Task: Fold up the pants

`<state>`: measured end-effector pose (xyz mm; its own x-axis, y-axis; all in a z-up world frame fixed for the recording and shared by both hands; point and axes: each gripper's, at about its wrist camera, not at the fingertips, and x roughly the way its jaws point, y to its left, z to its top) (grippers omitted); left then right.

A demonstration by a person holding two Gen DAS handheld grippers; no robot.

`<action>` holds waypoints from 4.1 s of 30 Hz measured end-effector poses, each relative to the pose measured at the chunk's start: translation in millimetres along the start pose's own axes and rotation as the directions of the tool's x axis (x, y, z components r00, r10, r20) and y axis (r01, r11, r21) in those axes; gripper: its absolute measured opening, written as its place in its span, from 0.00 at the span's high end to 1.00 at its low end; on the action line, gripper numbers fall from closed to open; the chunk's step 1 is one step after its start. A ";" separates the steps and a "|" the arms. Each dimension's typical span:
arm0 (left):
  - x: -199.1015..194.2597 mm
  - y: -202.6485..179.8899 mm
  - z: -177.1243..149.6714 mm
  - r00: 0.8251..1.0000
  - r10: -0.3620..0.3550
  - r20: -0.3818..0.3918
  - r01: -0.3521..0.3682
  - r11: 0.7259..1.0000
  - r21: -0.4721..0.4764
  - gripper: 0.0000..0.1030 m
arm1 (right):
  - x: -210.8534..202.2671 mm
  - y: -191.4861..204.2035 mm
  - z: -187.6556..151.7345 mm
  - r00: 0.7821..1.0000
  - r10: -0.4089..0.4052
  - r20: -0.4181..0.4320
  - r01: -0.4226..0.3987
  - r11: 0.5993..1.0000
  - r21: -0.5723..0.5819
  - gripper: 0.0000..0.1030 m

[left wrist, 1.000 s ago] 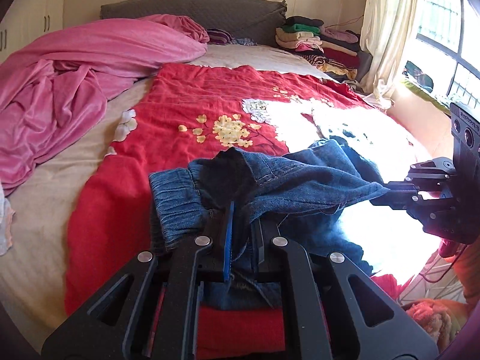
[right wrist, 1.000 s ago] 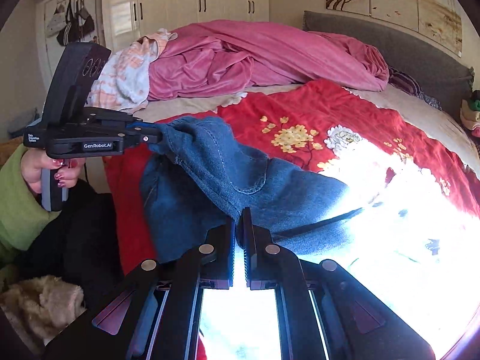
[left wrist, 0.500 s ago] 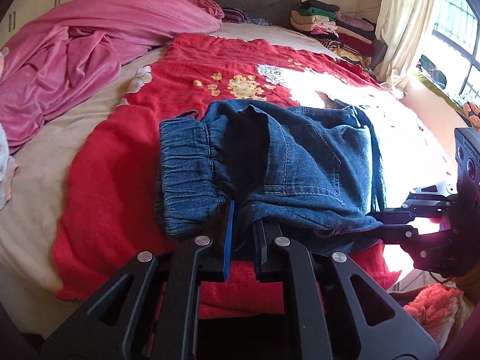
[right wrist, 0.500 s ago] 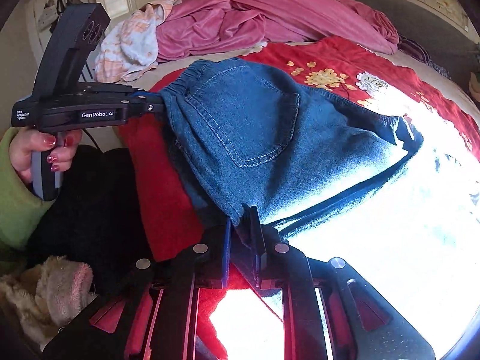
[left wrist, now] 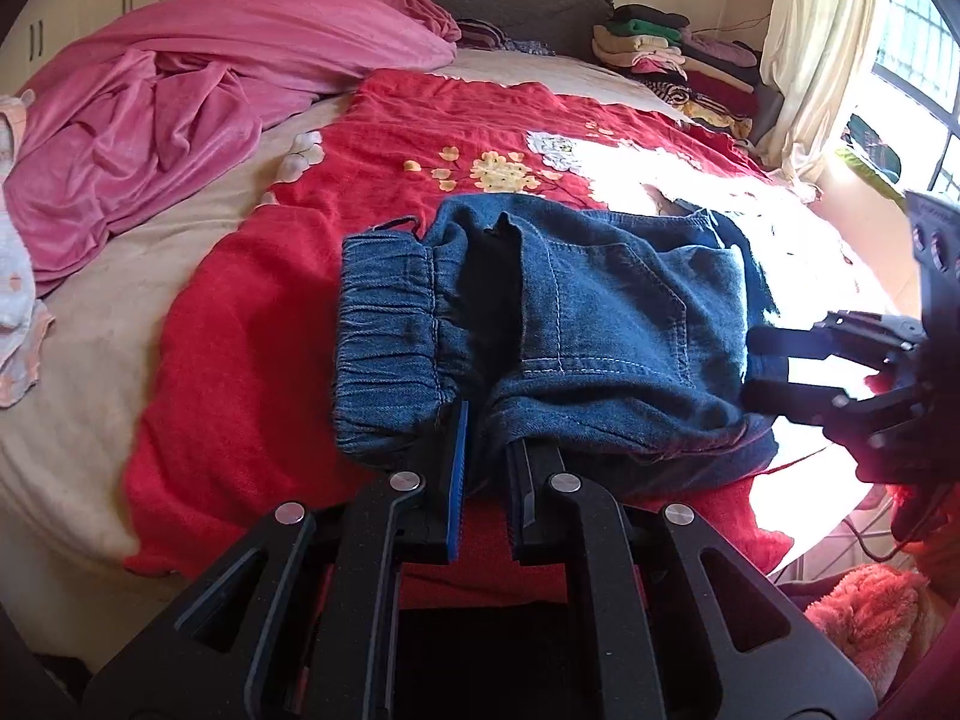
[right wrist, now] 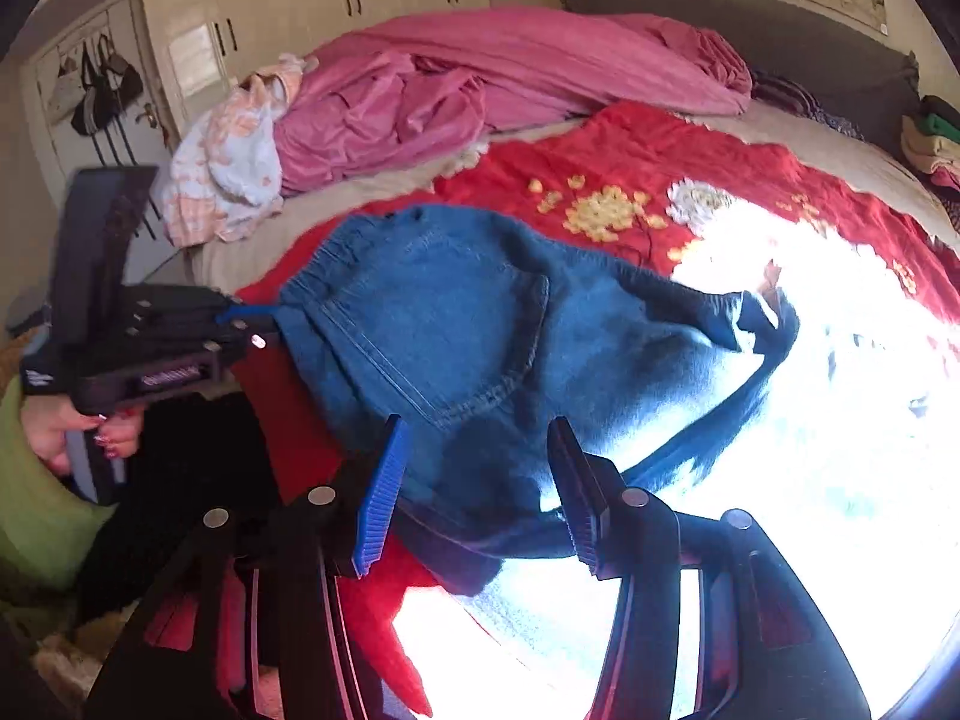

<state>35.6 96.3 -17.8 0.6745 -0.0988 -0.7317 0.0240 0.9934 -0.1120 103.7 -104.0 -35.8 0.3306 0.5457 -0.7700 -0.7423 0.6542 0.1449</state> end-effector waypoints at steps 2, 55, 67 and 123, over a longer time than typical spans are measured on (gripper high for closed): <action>-4.8 1.9 -2.7 0.999 -0.034 -0.012 0.034 0.999 -0.011 0.91 | 11.5 -4.4 -7.8 1.000 0.011 -0.015 -0.010 0.999 0.048 0.54; -33.0 -53.6 19.7 0.988 0.101 0.118 -0.107 0.993 0.048 0.49 | -77.9 -75.1 -24.4 0.979 -0.085 0.188 0.034 0.965 0.261 0.39; 9.6 -116.9 52.6 0.971 -0.239 0.001 0.238 0.966 0.098 0.47 | -92.2 -130.3 24.1 0.960 -0.208 0.186 0.158 0.954 0.256 0.32; 59.2 -184.0 13.3 0.920 -0.354 -0.169 0.391 0.863 0.321 0.67 | -168.6 -212.1 -136.5 0.952 -0.241 0.191 0.007 0.639 0.769 0.92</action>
<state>81.0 -91.6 -31.5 0.4868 -0.4522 -0.7473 0.5215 0.8368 -0.1667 125.9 -406.2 -21.6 0.6046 0.4618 -0.6490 -0.0233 0.8247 0.5651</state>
